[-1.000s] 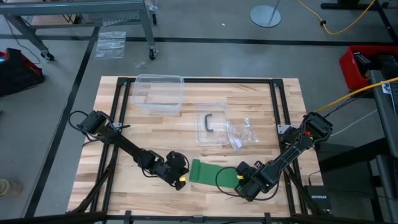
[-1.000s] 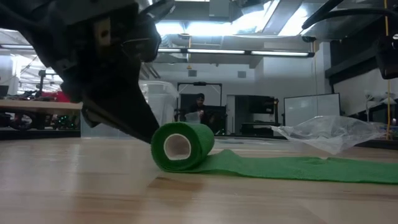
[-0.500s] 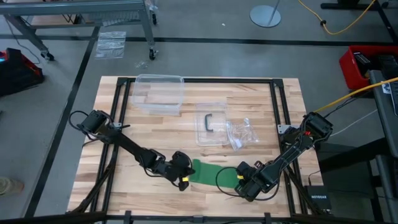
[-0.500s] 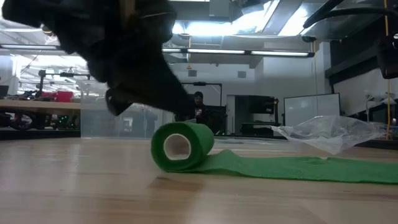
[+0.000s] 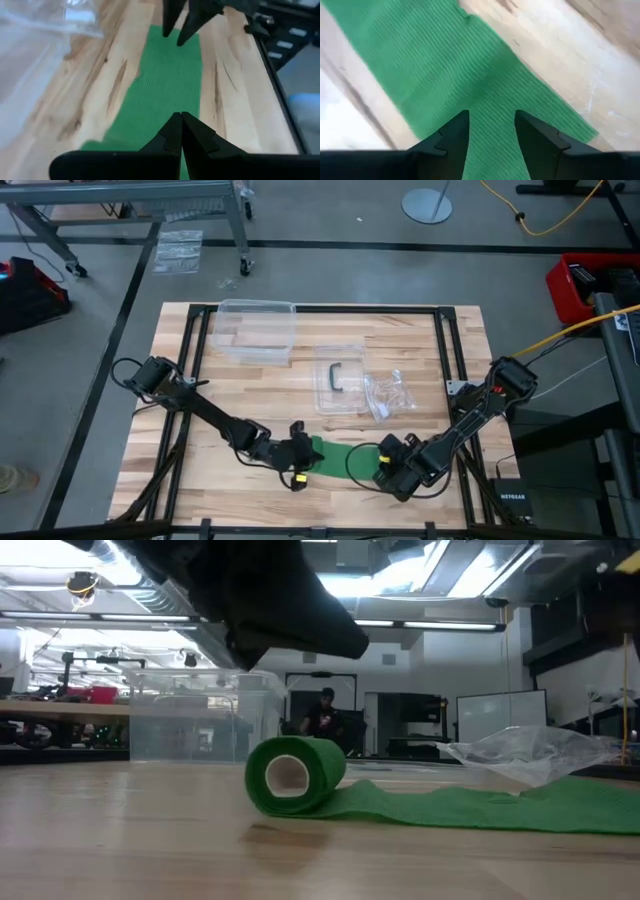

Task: Roll bandage
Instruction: Roll the green bandage

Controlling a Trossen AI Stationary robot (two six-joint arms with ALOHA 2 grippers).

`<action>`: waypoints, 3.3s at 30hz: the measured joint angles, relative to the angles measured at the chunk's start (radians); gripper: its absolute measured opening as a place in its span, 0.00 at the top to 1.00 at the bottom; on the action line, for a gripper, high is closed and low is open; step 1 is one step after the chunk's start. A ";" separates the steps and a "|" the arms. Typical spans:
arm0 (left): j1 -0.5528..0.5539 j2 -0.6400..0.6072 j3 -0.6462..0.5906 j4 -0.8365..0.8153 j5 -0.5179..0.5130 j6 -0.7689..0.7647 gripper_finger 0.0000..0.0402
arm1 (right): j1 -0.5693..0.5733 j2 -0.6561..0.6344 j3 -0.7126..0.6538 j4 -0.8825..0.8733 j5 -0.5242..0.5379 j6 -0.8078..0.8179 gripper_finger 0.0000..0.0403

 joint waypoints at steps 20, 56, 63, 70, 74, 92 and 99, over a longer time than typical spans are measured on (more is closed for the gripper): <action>0.125 0.000 0.001 -0.121 0.113 0.212 1.00 | 0.000 -0.039 0.003 0.036 0.105 -0.006 0.59; 0.098 0.172 0.019 -0.126 0.189 0.101 1.00 | 0.000 -0.041 0.005 0.205 0.164 -0.104 0.59; 0.099 0.174 0.014 -0.067 0.199 0.130 1.00 | 0.000 -0.041 0.005 0.204 0.164 -0.108 0.59; 0.097 0.141 0.009 -0.018 0.210 0.193 0.97 | 0.000 -0.041 0.005 0.204 0.164 -0.108 0.59; 0.096 0.113 0.007 -0.027 0.224 0.196 0.89 | 0.000 -0.041 0.005 0.203 0.164 -0.109 0.59; 0.054 0.021 0.010 -0.029 0.208 0.701 0.60 | 0.000 -0.042 0.005 0.203 0.142 -0.137 0.59; 0.055 -0.123 0.012 -0.271 0.200 0.856 0.60 | 0.000 -0.042 0.005 0.204 0.085 -0.137 0.59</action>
